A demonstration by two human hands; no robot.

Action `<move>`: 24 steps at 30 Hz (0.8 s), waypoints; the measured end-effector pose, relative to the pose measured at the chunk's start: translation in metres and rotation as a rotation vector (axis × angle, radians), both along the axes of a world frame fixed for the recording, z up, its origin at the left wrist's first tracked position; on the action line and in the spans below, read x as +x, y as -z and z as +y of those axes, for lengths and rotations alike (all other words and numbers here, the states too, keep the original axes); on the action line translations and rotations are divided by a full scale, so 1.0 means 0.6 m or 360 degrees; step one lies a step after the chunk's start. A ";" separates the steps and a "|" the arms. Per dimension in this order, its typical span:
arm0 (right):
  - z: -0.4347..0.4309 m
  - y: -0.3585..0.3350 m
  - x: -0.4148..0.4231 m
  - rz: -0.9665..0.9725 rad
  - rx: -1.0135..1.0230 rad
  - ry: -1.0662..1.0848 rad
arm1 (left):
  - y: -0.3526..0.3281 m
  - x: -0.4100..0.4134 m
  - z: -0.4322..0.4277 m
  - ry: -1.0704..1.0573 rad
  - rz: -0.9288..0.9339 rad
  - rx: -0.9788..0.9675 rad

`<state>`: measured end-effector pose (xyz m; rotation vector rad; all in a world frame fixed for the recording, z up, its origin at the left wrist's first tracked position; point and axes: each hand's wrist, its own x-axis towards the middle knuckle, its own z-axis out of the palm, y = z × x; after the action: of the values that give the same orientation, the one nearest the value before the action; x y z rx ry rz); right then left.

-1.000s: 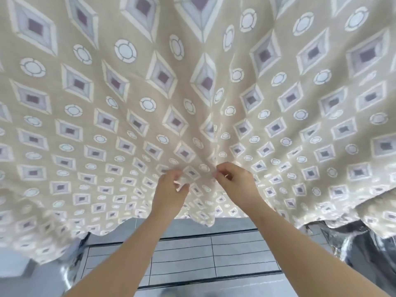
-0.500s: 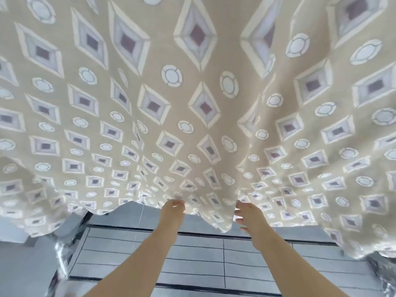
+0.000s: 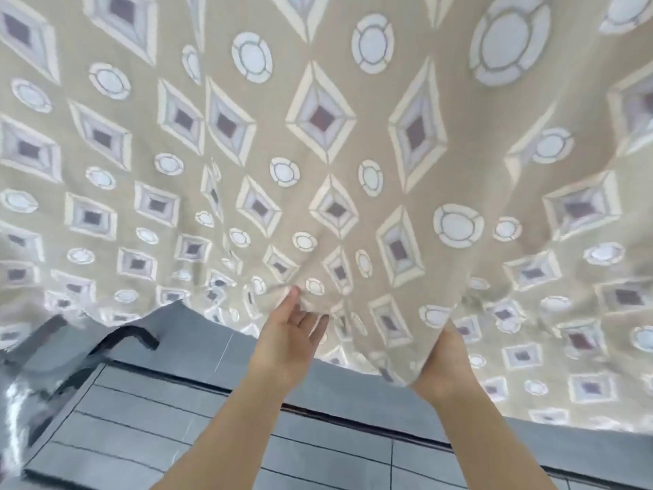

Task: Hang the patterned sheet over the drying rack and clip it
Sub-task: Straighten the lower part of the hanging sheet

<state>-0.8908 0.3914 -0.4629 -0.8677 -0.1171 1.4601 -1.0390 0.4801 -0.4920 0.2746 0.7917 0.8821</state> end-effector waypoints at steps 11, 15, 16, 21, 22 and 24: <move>0.034 0.051 0.026 -0.0062 0.0335 0.0078 | 0.064 -0.023 0.027 0.0001 -0.0038 0.0566; 0.033 0.079 0.039 -0.0228 0.0421 0.0096 | 0.079 -0.038 0.026 -0.0025 -0.0009 0.0589; 0.030 0.091 0.041 -0.0258 0.0433 0.0114 | 0.084 -0.042 0.024 -0.0042 -0.0007 0.0590; 0.002 0.133 0.043 -0.0478 0.0287 0.0259 | 0.109 -0.065 0.016 -0.0054 0.0099 0.0558; -0.004 0.137 0.044 -0.0484 0.0287 0.0323 | 0.113 -0.070 0.016 -0.0070 0.0117 0.0551; -0.017 0.143 0.044 -0.0454 0.0290 0.0431 | 0.119 -0.080 0.014 -0.0102 0.0135 0.0540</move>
<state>-0.8646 0.3813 -0.5487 -0.8999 -0.3285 1.0512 -1.0868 0.4884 -0.5635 0.5908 0.7295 1.0712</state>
